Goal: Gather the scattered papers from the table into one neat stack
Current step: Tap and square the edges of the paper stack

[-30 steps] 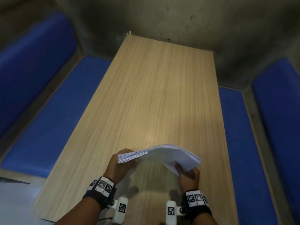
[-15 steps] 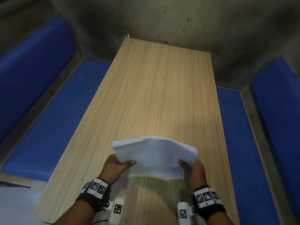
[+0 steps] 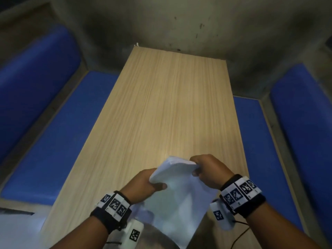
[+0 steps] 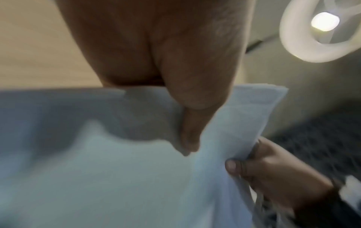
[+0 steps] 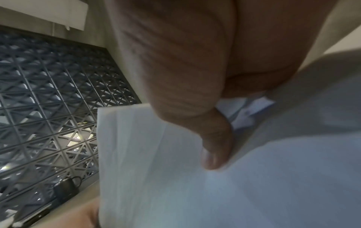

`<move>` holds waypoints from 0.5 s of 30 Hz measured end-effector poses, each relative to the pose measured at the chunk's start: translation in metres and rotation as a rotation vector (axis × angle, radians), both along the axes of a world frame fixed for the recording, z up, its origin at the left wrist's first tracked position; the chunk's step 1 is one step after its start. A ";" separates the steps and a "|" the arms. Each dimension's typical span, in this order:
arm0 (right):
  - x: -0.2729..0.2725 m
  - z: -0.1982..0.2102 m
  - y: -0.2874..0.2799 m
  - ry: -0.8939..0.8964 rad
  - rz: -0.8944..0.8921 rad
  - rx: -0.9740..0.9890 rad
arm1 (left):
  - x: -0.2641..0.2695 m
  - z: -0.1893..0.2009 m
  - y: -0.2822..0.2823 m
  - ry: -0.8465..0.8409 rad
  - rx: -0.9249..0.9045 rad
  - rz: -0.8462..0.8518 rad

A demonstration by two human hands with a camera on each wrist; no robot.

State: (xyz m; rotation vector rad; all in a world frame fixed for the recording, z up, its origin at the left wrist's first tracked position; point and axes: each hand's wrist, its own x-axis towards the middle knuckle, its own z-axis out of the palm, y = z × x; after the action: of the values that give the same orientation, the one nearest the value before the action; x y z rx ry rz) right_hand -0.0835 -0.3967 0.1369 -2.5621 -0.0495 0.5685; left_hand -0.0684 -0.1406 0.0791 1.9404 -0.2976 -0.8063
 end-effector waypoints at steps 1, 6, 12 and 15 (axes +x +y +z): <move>-0.002 0.002 -0.003 0.007 -0.036 0.039 | -0.003 -0.003 0.002 0.042 -0.018 0.038; -0.022 -0.001 -0.037 0.039 -0.325 0.537 | -0.004 -0.008 0.025 0.160 -0.140 0.323; -0.050 -0.049 0.002 -0.168 -0.578 0.885 | -0.003 -0.005 0.018 0.049 -0.212 0.522; -0.053 -0.061 0.027 -0.301 -0.686 0.847 | -0.005 -0.006 0.007 -0.090 -0.179 0.553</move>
State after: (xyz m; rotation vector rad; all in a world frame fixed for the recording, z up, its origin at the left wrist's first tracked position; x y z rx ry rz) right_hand -0.1364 -0.3693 0.0763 -1.6521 0.3866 -0.1094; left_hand -0.0734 -0.1337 0.0730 1.7666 0.1134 -0.3178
